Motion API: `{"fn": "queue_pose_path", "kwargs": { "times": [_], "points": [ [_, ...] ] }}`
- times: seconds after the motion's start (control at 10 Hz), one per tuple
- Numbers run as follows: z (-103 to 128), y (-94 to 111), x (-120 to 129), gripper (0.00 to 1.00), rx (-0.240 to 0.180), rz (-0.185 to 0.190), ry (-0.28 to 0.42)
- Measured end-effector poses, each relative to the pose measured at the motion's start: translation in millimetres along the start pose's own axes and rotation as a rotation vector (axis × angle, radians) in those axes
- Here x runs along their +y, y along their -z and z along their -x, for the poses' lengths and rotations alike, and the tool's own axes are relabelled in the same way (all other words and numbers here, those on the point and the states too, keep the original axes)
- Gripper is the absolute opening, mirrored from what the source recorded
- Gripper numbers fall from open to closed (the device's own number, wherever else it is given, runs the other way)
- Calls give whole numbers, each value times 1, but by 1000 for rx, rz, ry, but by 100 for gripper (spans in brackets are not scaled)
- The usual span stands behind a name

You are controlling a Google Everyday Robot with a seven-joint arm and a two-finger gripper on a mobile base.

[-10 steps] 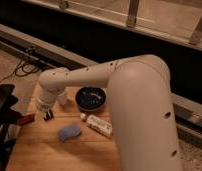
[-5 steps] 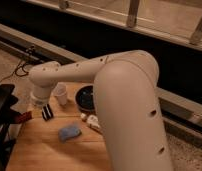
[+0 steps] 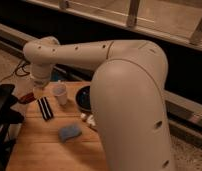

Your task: Place the pepper in the ceramic cup

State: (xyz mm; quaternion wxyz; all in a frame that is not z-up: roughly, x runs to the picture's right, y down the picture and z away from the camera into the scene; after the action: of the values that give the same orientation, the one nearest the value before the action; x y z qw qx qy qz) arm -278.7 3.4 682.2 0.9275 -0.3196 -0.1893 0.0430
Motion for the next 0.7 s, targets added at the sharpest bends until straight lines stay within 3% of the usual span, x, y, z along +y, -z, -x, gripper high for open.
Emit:
{"fn": "queue_pose_path", "kwargs": {
  "times": [0.2,0.4,0.5,0.7],
  "points": [
    [-17,28,-16,0,-9,-74,-34],
    [-55,42,-22,0,-102,-131,-103],
    [-65,38,-17,0,-130,-127,-105],
    [-72,24,-7,0,-142,-109,-85]
  ]
}}
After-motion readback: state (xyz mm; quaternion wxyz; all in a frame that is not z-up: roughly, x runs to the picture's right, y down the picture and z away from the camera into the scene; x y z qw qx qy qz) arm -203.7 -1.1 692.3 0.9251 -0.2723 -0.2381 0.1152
